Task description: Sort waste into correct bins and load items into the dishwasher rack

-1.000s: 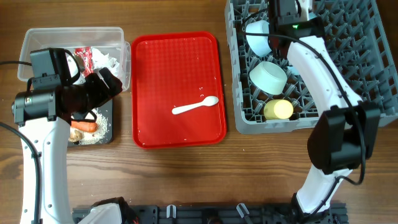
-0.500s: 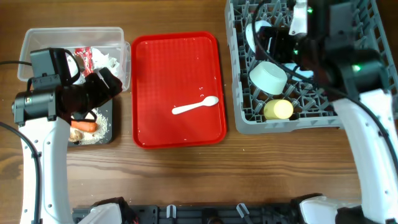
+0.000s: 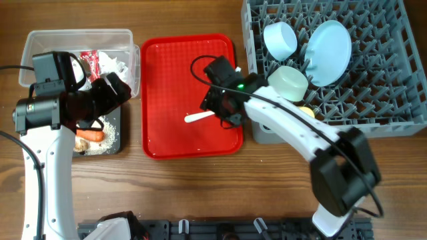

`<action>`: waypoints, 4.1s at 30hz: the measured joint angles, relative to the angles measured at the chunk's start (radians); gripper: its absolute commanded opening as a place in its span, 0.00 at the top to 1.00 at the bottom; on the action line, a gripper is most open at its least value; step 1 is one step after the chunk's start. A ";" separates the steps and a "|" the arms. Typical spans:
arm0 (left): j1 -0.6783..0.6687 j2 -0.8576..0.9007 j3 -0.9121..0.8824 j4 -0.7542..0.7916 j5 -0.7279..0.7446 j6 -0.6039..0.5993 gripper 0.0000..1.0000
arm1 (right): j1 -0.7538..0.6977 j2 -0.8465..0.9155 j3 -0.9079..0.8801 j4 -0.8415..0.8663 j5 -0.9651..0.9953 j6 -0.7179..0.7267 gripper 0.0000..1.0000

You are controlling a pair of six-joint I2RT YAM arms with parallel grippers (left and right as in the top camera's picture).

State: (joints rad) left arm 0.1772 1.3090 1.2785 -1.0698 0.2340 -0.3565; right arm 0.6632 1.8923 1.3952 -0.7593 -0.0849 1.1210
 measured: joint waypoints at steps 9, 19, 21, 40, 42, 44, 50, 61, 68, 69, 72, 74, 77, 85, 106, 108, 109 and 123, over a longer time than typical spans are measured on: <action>0.000 0.000 0.000 0.000 0.000 0.000 0.00 | 0.017 0.140 -0.001 0.011 0.121 0.107 0.43; 0.000 0.000 0.000 0.000 0.000 0.000 0.00 | 0.016 0.186 0.003 0.188 0.248 0.114 0.67; 0.000 0.000 0.000 0.000 0.000 0.000 0.00 | 0.017 0.192 0.003 0.217 0.248 0.072 0.70; 0.000 0.000 0.000 0.000 0.000 0.000 0.00 | 0.011 0.234 0.000 0.521 0.243 -0.498 0.49; 0.000 0.000 0.000 0.000 0.000 0.000 0.00 | 0.005 0.238 0.000 0.525 0.241 -0.503 0.47; 0.000 0.000 0.000 0.000 0.000 0.000 0.00 | 0.003 0.255 0.000 0.545 0.227 -0.512 0.43; 0.000 0.000 0.000 0.000 0.000 0.000 0.00 | 0.003 0.257 0.000 0.566 0.168 -0.547 0.56; 0.000 0.000 0.000 0.000 0.000 0.000 0.00 | -0.001 0.270 0.007 0.546 0.067 -0.543 0.96; 0.000 0.000 0.000 0.000 0.000 0.000 0.00 | -0.062 0.011 0.008 0.215 0.006 -0.650 0.96; 0.000 0.000 0.000 -0.001 0.000 0.000 0.00 | -0.084 -0.088 0.008 0.191 0.005 -0.674 0.96; 0.000 0.000 0.000 0.001 0.000 0.000 0.00 | -0.212 -0.455 0.052 0.134 0.027 -0.741 0.96; 0.000 0.000 0.000 0.002 0.000 0.000 0.00 | -0.276 -0.525 0.056 0.062 0.078 -0.725 0.96; 0.000 0.000 0.000 0.000 0.000 0.000 0.00 | -0.536 -0.573 0.050 -0.102 0.276 -0.480 0.96; 0.000 0.000 0.000 0.000 0.000 0.000 0.00 | -0.854 -0.424 -0.149 -0.061 0.364 -0.100 0.96; 0.000 0.000 0.000 -0.001 0.000 0.000 0.00 | -0.874 -0.879 -0.154 -0.172 0.045 -0.576 0.00; 0.000 0.000 0.000 -0.001 0.000 0.000 0.00 | -0.874 -1.035 -0.153 -0.218 -0.066 -0.658 0.00; 0.000 0.000 0.000 0.000 0.000 0.000 0.00 | -0.874 -1.104 -0.153 -0.235 -0.133 -0.708 0.00; 0.000 0.000 0.000 0.000 0.000 0.000 0.00 | -0.858 -1.320 -0.158 -0.225 -0.026 -0.992 0.00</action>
State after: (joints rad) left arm 0.1772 1.3090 1.2785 -1.0698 0.2340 -0.3565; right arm -0.1944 0.5720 1.2377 -0.9848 -0.1112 0.1291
